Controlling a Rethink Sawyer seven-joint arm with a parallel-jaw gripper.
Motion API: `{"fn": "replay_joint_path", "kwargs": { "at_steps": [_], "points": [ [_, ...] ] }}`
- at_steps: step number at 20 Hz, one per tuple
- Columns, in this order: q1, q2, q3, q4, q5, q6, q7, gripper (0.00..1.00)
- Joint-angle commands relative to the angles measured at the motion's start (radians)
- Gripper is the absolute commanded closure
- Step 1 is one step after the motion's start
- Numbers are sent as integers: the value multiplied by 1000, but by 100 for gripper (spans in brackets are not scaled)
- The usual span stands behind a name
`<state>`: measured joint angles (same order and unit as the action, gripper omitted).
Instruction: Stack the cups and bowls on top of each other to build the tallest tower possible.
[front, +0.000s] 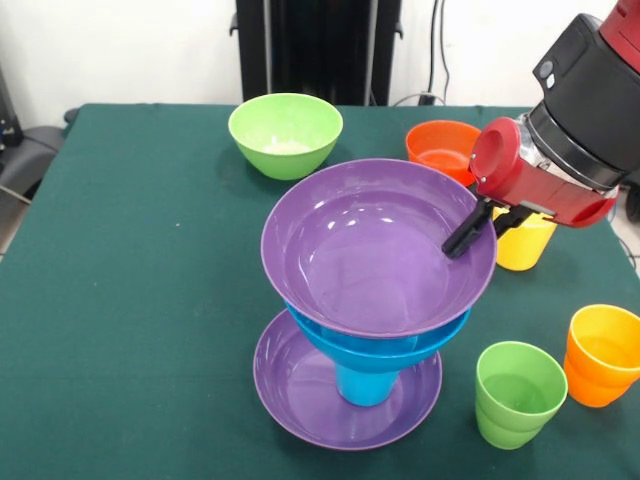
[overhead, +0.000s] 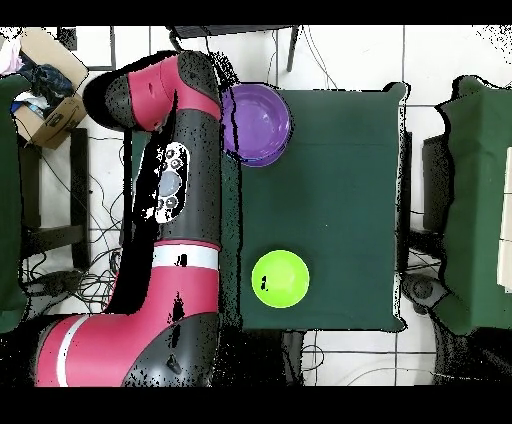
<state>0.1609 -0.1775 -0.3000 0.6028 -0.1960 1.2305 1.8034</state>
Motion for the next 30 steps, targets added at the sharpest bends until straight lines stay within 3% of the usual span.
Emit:
{"fn": "replay_joint_path", "kwargs": {
  "at_steps": [1, 30],
  "points": [
    [5, 40, 109, -7, -26, -64, -111, 100],
    [-16, 56, 103, -19, -31, -117, -127, 100]
  ]
}}
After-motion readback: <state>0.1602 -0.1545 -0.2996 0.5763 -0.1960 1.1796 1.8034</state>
